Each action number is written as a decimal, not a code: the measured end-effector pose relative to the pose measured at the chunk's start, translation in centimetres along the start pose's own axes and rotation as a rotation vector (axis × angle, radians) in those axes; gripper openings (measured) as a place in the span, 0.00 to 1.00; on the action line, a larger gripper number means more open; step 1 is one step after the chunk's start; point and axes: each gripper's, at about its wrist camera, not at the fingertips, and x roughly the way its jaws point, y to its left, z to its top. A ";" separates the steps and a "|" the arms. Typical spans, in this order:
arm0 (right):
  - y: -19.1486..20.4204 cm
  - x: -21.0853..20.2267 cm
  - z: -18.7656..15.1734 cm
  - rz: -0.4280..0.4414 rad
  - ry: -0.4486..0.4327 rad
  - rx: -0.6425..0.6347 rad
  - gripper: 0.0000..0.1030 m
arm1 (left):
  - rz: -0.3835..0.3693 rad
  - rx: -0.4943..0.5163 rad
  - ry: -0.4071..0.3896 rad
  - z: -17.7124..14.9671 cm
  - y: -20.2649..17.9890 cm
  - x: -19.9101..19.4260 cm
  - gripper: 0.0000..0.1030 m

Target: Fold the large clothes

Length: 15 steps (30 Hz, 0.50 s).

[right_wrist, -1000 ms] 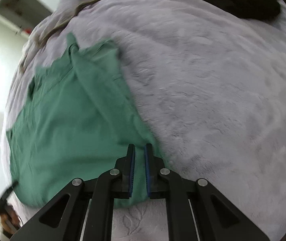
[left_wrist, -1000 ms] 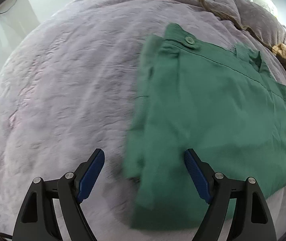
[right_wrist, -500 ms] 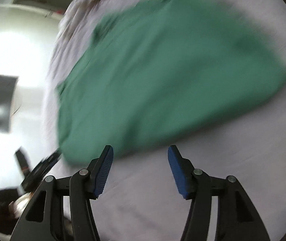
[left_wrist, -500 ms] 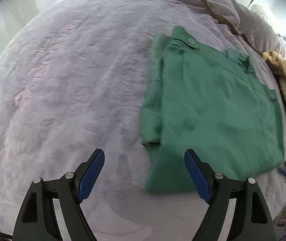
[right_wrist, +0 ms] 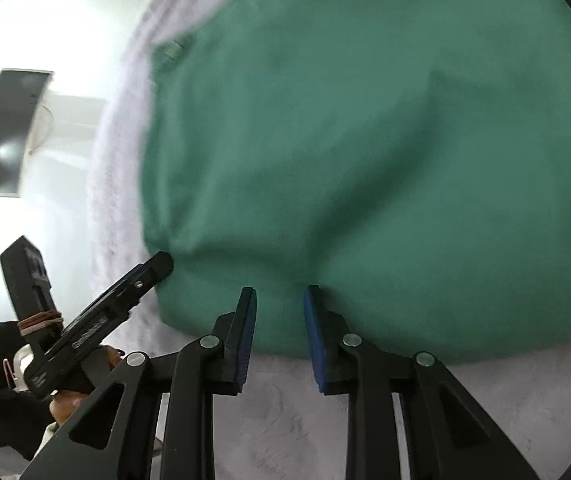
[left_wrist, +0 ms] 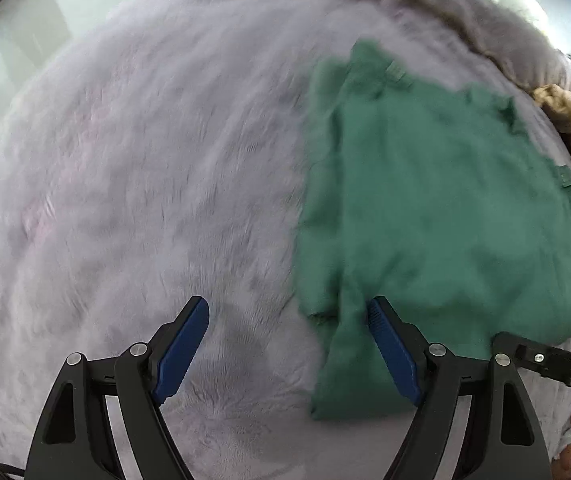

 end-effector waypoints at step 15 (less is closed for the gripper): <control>-1.0 -1.8 -4.3 -0.024 0.056 0.039 0.42 | -0.026 -0.064 0.085 -3.6 1.2 -1.5 0.80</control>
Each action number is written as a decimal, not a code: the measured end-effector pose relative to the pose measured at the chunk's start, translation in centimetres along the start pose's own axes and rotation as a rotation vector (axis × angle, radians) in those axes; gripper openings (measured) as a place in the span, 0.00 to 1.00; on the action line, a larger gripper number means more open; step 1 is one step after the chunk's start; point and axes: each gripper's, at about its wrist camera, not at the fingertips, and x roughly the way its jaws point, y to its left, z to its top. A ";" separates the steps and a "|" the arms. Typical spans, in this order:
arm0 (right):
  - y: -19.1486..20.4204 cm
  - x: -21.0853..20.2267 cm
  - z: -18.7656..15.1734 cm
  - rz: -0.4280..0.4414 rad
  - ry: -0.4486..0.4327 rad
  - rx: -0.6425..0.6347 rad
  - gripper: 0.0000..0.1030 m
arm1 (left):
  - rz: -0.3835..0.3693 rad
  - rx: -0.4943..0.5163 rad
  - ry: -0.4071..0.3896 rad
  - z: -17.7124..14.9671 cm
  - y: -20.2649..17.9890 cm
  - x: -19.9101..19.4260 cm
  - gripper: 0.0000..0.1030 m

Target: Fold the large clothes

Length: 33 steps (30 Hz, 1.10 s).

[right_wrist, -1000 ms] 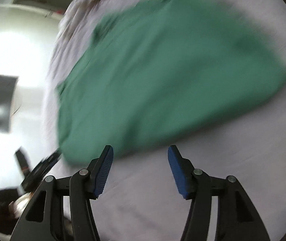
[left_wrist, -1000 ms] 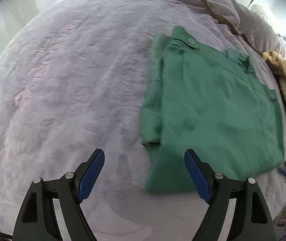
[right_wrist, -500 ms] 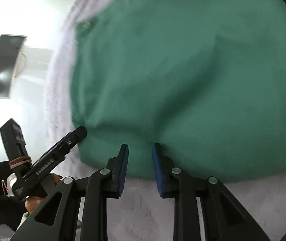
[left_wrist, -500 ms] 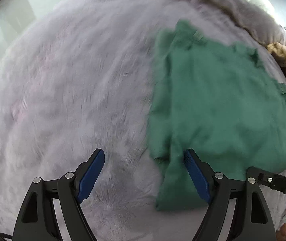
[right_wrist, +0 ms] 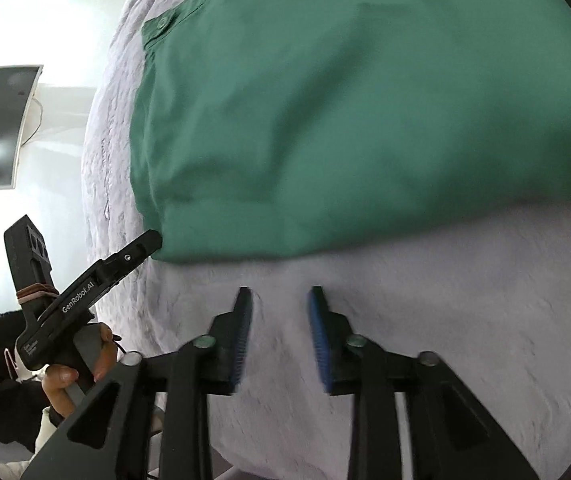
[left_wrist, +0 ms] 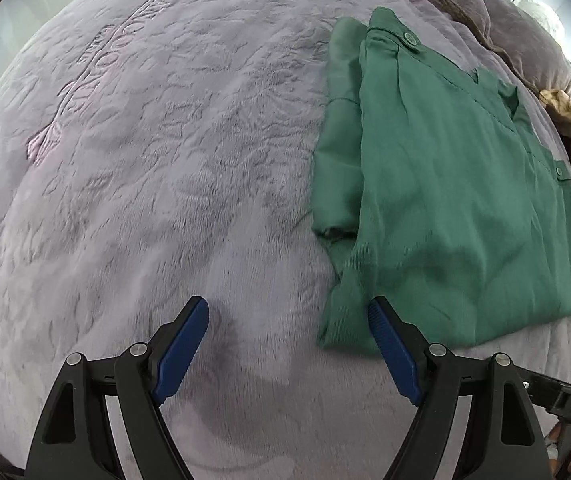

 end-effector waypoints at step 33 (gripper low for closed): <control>-3.1 -2.1 -2.2 -0.030 -0.048 0.134 0.76 | 0.051 0.073 0.023 -2.8 -2.3 -1.3 1.00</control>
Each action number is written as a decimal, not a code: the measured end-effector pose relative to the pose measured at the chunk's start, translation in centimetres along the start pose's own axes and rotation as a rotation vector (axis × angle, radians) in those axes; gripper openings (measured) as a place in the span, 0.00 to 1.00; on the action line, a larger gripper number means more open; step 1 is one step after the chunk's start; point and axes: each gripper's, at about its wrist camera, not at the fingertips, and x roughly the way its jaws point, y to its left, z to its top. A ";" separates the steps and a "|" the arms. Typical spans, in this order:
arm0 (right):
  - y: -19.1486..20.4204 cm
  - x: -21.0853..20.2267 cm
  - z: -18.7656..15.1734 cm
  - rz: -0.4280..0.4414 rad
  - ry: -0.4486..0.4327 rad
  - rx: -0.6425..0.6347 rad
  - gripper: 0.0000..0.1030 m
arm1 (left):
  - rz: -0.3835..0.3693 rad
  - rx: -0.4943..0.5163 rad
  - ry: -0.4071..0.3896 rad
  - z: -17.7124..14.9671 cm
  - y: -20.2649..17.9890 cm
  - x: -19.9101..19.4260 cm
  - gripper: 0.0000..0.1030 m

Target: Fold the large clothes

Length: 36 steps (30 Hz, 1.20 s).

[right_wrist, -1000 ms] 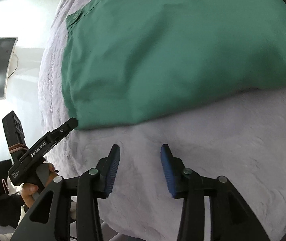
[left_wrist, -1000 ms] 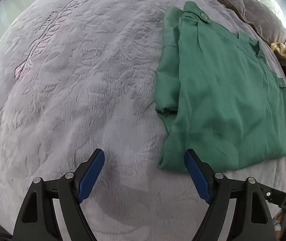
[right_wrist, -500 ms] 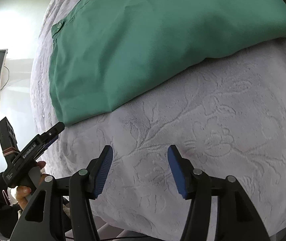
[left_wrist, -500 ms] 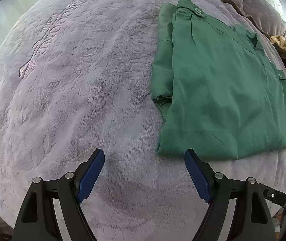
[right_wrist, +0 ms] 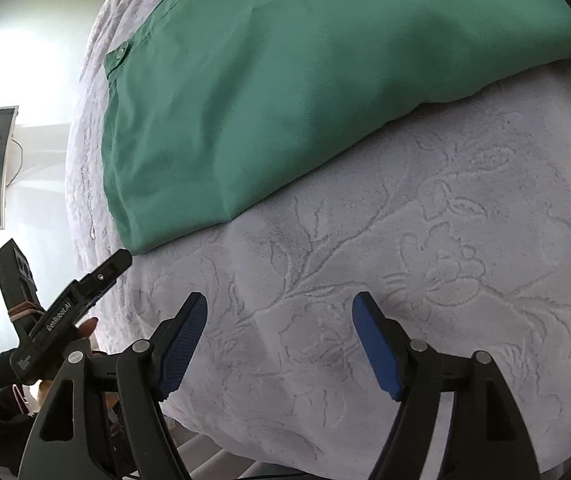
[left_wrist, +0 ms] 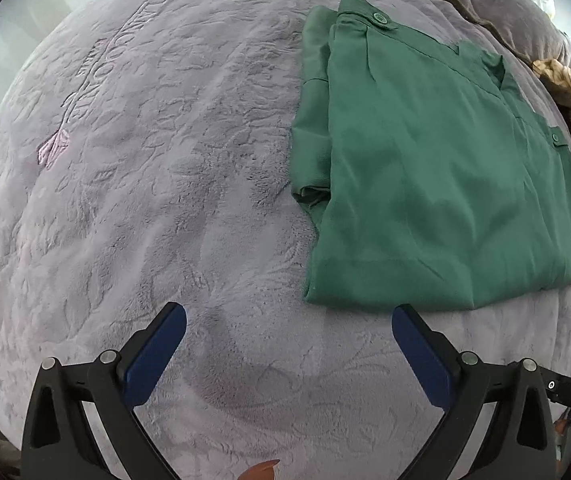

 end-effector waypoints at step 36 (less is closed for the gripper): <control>2.1 5.1 4.7 0.353 -0.057 0.212 0.86 | -0.193 -0.103 -0.001 6.7 3.5 1.8 1.00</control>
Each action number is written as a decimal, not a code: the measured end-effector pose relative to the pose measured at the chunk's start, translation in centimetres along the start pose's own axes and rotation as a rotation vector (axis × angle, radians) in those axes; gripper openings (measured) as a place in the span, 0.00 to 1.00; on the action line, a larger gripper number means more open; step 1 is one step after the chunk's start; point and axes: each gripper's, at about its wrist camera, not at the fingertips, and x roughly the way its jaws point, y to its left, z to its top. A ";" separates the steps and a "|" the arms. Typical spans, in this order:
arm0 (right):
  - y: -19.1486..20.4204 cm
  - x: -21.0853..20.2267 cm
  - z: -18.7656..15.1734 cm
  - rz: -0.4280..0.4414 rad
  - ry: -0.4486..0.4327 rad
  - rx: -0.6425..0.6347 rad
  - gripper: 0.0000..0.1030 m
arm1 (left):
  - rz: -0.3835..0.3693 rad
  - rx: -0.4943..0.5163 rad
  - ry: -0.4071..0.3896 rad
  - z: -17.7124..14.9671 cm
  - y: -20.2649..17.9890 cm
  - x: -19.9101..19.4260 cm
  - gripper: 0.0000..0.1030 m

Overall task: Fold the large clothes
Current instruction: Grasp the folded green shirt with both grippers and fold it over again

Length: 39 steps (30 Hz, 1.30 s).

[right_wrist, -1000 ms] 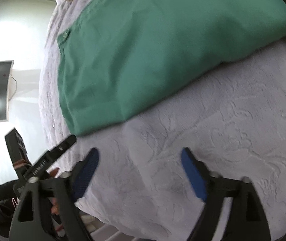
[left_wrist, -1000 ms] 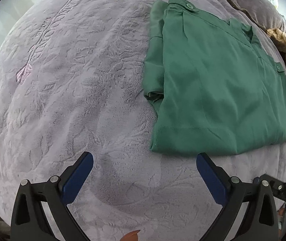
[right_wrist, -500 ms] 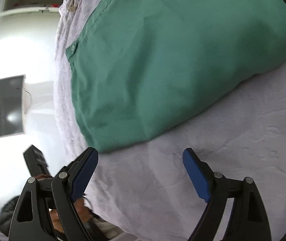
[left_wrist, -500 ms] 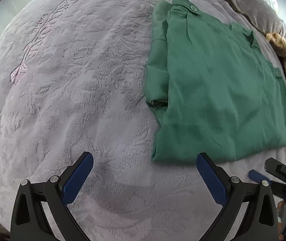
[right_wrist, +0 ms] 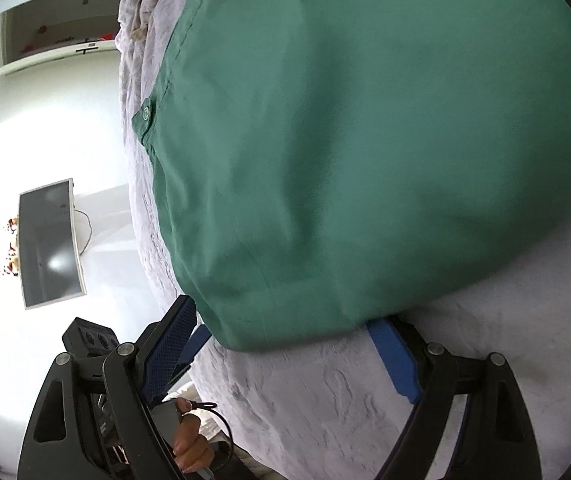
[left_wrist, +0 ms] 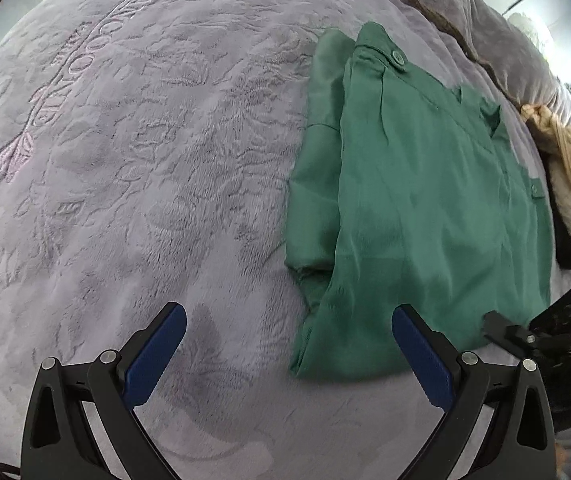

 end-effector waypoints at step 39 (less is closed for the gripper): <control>3.3 -4.6 -2.2 -0.071 0.197 -0.400 0.58 | -0.396 -0.003 0.123 7.7 -8.4 6.7 0.93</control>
